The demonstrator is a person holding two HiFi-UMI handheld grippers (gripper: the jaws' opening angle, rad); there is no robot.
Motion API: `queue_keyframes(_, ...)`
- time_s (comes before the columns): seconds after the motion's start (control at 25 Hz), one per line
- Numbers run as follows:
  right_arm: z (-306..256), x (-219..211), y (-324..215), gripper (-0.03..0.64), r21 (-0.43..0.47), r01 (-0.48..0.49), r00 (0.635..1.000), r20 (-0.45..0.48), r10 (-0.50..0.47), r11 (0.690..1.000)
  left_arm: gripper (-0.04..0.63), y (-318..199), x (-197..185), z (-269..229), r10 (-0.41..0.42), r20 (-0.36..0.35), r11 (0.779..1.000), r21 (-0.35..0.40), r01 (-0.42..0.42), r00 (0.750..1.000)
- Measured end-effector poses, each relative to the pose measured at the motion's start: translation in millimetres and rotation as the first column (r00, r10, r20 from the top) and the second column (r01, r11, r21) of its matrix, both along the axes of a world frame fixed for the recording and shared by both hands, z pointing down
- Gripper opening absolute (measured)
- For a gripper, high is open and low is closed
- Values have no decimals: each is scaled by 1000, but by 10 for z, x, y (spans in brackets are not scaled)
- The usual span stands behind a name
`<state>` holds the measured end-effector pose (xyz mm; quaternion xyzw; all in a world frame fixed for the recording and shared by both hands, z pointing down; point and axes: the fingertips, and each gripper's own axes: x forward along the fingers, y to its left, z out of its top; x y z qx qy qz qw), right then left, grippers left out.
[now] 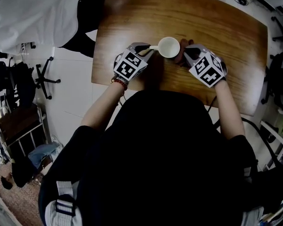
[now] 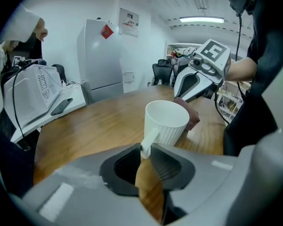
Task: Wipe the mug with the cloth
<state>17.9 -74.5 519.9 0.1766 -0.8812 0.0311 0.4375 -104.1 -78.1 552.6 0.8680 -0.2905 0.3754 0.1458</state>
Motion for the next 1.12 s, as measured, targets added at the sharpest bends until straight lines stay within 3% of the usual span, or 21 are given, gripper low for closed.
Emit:
queue_keyframes(0.92,286,-208,59,21,-79,72,997,9,-72,994,52,-629,105,-47,31,-54,999,38,-29,998)
queue_keyframes(1.12,184,-102,-3,21,-60,43,999,21,-42,997,49,-716,173,-47,67,-41,997,50,-65,997)
